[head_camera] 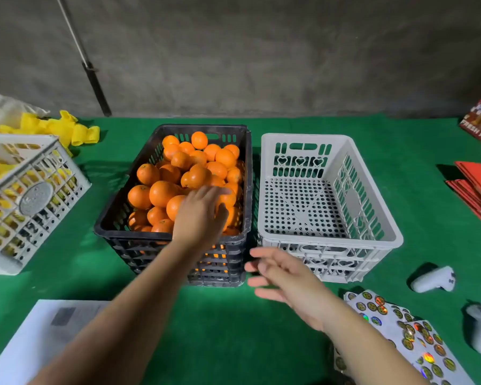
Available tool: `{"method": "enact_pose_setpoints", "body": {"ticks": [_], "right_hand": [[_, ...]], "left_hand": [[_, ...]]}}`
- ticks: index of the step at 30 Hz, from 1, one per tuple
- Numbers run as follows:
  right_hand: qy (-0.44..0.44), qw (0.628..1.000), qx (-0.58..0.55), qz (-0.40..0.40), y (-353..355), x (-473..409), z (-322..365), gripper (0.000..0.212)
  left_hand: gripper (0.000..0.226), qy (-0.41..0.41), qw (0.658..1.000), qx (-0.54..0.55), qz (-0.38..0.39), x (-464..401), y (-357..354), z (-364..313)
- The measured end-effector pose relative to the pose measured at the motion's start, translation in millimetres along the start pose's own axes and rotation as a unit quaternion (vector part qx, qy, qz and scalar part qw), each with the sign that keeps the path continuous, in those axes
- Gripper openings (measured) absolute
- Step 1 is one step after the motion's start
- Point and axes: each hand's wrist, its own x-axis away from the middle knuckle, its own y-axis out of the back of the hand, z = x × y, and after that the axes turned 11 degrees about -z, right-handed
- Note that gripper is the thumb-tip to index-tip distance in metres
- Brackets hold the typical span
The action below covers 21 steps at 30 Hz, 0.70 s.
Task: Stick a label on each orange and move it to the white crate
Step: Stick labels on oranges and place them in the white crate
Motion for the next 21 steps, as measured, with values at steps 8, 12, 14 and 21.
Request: {"method": "enact_pose_setpoints", "body": {"ticks": [8, 12, 14, 21], "right_hand": [[0.021, 0.996, -0.027, -0.079, -15, -34, 19, 0.028], [0.061, 0.994, 0.007, -0.09, -2, -30, -3, 0.029], [0.079, 0.988, 0.067, -0.115, 18, -20, -33, 0.03], [-0.069, 0.798, 0.514, -0.308, 120, 34, -180, 0.056]], "left_hand": [[0.074, 0.026, 0.893, -0.365, 0.263, -49, -39, 35], [0.079, 0.044, 0.945, -0.262, 0.189, -50, -31, 20], [0.086, 0.067, 0.985, -0.137, 0.086, -42, -24, 6], [0.083, 0.018, 0.969, 0.237, -0.062, 43, -7, -56]]}}
